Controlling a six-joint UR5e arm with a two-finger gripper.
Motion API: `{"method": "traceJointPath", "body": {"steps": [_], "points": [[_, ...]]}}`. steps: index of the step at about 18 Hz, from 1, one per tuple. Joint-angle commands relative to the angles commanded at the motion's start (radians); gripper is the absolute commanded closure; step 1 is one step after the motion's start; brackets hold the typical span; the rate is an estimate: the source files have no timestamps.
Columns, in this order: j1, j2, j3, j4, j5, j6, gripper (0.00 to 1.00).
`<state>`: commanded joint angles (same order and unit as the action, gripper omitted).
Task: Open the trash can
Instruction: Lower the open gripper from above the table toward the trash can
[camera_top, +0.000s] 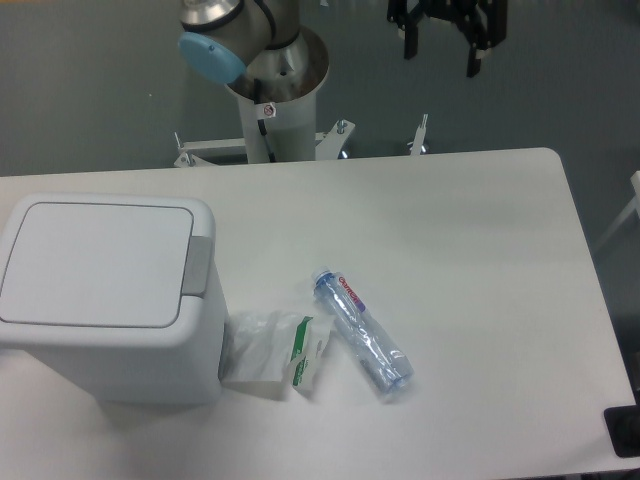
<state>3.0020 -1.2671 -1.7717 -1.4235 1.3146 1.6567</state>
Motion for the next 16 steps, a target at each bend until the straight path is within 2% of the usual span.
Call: {"method": "traceJointPath", "body": {"steps": [6, 8, 9, 12, 16], "points": [[-0.012, 0.006, 0.0, -0.002, -0.005, -0.03, 0.0], [-0.067, -0.012, 0.034, 0.002, -0.046, -0.232, 0.0], [-0.098, -0.026, 0.043, 0.023, -0.06, -0.321, 0.0], [-0.199, -0.052, 0.031, 0.177, -0.078, -0.593, 0.0], [-0.319, -0.1, 0.028, 0.305, -0.086, -0.892, 0.0]]}}
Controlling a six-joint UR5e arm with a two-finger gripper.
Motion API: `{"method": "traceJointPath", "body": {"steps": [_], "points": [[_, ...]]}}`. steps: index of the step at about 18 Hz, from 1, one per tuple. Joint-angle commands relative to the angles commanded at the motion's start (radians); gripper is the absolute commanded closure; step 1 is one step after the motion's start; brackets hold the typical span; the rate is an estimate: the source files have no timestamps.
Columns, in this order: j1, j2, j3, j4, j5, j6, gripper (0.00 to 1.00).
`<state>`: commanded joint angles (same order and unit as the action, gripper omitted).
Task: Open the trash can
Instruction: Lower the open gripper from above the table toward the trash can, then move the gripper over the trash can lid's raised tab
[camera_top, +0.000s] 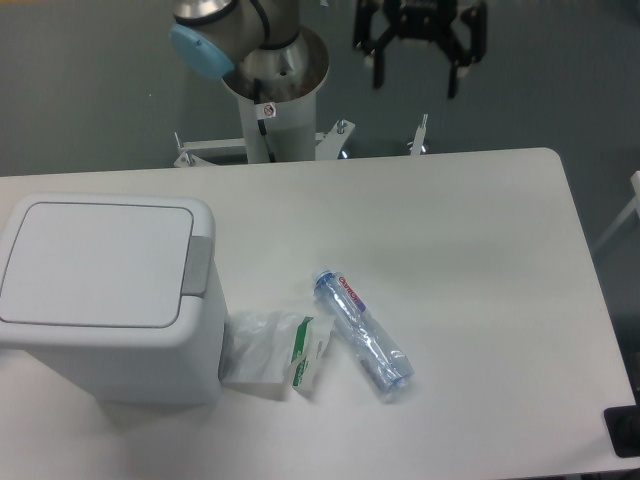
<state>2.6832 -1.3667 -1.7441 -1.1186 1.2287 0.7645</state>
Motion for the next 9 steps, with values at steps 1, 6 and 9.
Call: {"method": "traceJointPath", "body": {"steps": [1, 6, 9], "points": [[-0.022, -0.012, 0.0, 0.031, -0.002, -0.043, 0.0], [-0.141, -0.077, 0.034, 0.062, -0.002, -0.187, 0.0], [-0.19, -0.135, 0.067, 0.071, 0.0, -0.267, 0.0]]}}
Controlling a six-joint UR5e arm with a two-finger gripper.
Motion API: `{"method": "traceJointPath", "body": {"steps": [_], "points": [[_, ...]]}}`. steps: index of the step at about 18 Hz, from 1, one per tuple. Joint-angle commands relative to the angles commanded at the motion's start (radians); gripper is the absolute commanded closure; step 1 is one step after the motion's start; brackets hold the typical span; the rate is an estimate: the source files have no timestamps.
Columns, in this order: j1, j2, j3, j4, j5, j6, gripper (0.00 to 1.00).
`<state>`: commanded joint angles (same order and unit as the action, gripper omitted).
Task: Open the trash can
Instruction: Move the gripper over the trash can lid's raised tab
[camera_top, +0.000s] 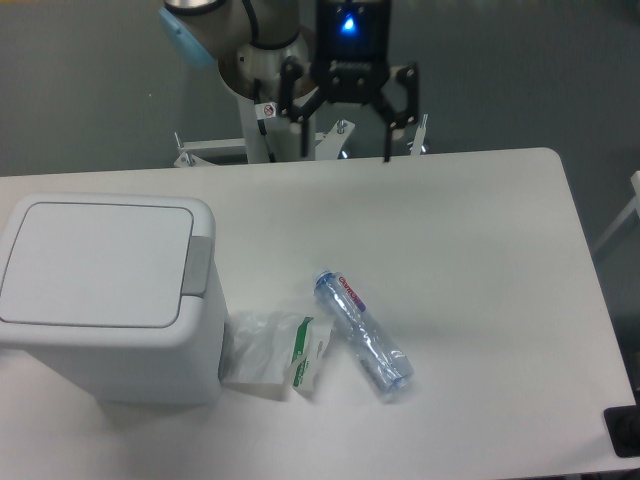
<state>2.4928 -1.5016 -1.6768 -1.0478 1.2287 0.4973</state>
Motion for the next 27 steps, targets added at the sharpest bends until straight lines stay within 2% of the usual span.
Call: {"method": "traceJointPath", "body": {"steps": [5, 11, 18, 27], "points": [[-0.07, -0.095, 0.066, 0.041, 0.0, -0.152, 0.0], [-0.101, -0.132, 0.077, 0.112, -0.002, -0.267, 0.0], [-0.141, -0.181, 0.085, 0.115, 0.002, -0.298, 0.0], [-0.152, -0.19, 0.072, 0.115, 0.003, -0.296, 0.0]]}}
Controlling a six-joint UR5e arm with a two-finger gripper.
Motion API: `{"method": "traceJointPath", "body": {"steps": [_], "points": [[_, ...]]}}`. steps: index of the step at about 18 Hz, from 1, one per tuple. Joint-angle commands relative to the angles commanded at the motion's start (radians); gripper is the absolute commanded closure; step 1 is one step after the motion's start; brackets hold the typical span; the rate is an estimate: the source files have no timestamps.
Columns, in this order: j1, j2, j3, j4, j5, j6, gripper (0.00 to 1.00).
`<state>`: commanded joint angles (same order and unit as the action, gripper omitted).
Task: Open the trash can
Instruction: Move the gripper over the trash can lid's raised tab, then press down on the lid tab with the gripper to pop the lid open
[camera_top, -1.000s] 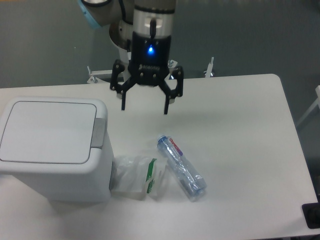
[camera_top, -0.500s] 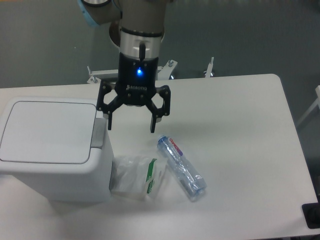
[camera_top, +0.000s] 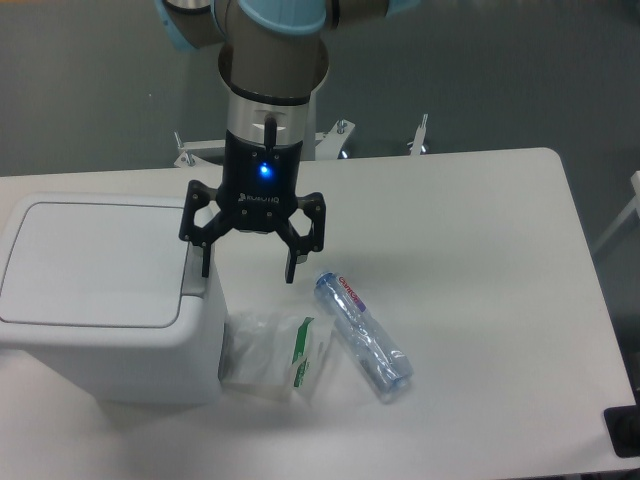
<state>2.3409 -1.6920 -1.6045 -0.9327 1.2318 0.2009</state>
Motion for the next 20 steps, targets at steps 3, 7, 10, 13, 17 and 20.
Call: {"method": "traceJointPath", "body": {"steps": [3, 7, 10, 13, 17, 20], "points": [[-0.003, -0.005, -0.005, 0.0, 0.002, 0.0, 0.0], [-0.003, -0.006, -0.008, 0.0, 0.003, 0.0, 0.0], [-0.003, -0.012, -0.006, 0.0, 0.003, 0.0, 0.0], [-0.003, -0.017, -0.005, 0.002, 0.003, 0.002, 0.0], [-0.003, -0.018, -0.002, 0.002, 0.003, 0.002, 0.0], [-0.002, -0.017, 0.004, 0.0, 0.003, 0.0, 0.0]]}}
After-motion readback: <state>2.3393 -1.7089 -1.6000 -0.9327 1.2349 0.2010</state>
